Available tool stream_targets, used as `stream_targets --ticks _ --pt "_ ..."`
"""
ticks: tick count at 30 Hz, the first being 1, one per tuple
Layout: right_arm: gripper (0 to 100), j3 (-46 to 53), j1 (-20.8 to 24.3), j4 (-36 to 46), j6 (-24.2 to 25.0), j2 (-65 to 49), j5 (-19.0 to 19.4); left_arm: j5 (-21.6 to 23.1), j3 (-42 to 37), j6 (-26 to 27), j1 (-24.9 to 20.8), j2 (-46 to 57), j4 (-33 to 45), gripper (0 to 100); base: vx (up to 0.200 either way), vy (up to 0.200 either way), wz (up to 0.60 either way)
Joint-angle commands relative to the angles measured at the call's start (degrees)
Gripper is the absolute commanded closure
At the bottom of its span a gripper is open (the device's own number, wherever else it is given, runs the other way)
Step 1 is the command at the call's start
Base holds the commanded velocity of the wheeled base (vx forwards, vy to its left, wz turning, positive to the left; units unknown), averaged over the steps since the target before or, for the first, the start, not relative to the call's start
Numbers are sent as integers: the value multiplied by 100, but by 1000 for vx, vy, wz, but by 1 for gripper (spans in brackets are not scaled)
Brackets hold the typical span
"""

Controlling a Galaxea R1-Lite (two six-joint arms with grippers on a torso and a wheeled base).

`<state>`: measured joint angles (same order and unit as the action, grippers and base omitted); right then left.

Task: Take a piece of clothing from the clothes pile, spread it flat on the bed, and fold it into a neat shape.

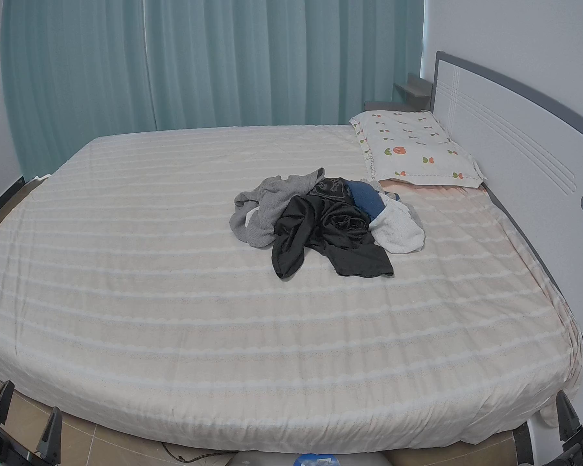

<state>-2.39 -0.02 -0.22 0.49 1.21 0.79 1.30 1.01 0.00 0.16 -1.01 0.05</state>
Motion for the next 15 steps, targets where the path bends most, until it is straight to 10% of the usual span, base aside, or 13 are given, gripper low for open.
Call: stream_targets --ticks 1,15 --pt "0 -992 55 110 92 829 281 1 -92 0 -7 101 4 0 0 0 0" --pt "0 -2152 459 -690 215 5355 852 1 -84 0 2 101 -5 0 0 0 0"
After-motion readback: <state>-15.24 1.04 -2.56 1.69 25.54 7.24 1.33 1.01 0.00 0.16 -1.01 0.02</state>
